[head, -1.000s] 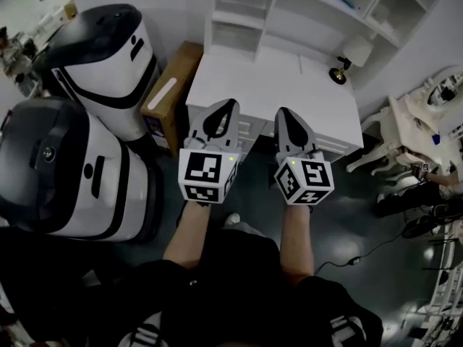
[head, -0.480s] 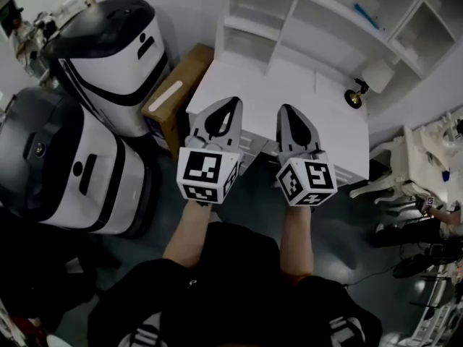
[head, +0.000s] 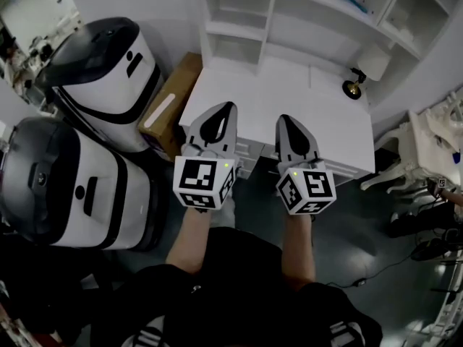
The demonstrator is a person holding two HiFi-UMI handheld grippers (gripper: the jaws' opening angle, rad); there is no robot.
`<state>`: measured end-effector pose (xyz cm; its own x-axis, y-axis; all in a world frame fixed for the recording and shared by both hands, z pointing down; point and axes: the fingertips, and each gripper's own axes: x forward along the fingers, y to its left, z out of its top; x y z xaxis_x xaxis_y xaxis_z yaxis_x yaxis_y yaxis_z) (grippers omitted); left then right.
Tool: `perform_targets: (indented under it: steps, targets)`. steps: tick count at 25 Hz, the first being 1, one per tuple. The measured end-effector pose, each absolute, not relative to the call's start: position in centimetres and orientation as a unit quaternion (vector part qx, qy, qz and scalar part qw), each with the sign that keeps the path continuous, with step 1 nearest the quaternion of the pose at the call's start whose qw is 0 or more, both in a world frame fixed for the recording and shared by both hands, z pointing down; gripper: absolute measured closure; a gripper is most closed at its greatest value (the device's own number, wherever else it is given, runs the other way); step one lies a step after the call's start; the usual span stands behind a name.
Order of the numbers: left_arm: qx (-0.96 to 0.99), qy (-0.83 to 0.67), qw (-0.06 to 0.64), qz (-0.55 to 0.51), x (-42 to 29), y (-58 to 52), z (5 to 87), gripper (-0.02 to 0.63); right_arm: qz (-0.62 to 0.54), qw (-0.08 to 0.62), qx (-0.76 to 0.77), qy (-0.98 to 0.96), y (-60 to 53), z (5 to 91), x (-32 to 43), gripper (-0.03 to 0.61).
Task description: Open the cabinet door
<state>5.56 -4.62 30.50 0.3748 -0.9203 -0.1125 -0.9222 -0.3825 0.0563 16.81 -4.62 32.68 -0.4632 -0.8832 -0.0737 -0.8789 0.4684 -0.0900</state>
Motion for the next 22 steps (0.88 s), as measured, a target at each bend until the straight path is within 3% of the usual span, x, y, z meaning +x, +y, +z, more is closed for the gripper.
perform_targets:
  steps: [9, 22]
  targets:
    - [-0.840, 0.541, 0.016, 0.052, 9.4, -8.9, 30.2, 0.603, -0.026, 0.066, -0.535, 0.842, -7.9, 32.4, 20.6, 0.560]
    - [-0.821, 0.566, 0.039, 0.070, 6.3, -15.7, 28.2, 0.603, 0.015, 0.087, -0.502, 0.860, -14.7, 28.3, 17.3, 0.560]
